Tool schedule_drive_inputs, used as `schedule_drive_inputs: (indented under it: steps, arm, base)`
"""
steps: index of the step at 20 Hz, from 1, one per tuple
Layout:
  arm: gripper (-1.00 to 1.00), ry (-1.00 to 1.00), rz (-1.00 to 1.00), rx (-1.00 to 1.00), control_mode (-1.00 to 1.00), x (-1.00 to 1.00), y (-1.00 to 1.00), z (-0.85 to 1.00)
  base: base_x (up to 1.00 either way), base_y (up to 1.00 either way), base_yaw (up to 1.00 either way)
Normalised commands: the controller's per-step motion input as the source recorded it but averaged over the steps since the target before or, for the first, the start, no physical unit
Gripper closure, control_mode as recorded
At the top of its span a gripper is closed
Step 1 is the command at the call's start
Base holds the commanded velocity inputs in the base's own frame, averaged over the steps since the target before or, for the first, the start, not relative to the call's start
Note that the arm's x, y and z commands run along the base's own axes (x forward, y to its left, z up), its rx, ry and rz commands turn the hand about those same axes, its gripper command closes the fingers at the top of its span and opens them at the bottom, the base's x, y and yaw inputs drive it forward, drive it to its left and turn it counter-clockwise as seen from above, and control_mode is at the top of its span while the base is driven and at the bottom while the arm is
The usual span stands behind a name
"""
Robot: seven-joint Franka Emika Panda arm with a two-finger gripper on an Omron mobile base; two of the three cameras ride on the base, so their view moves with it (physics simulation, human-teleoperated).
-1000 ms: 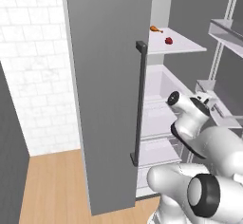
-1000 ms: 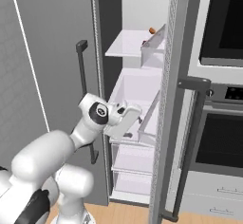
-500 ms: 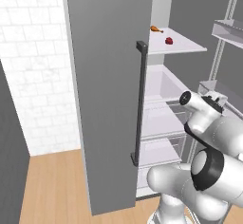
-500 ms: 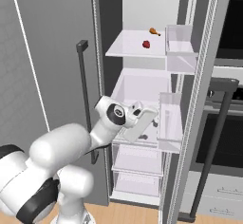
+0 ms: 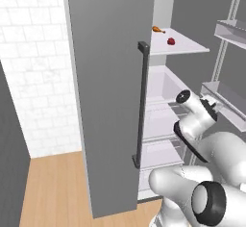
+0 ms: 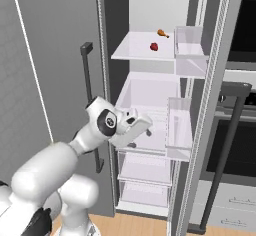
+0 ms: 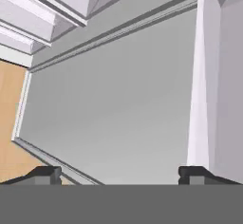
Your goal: Take the strawberry from the fridge and place it on top of the pancake, located on the dining counter.
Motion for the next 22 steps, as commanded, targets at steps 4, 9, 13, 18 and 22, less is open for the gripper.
schedule_drive_inputs:
  steps: [4, 9, 13, 18, 22]
  arm:
    - [-1.00, 0.00, 0.01, 0.61, -1.00, -0.36, 1.00, 0.38]
    - [-1.00, 0.00, 0.00, 0.65, -1.00, -0.41, 1.00, 0.50]
    - [-1.00, 0.00, 0.00, 0.47, -1.00, -0.53, 0.99, 0.83]
    - [-1.00, 0.04, -0.21, 0.13, -1.00, -0.70, 0.53, 0.51]
    - [-1.00, 0.18, -0.53, 0.00, -1.00, -0.44, 0.18, -0.02]
  base:
    - [0.00, 0.00, 0.00]
    - [0.00, 0.00, 0.00]
    - [0.00, 0.00, 0.00]
    - [0.00, 0.00, 0.00]
    - [0.00, 0.00, 0.00]
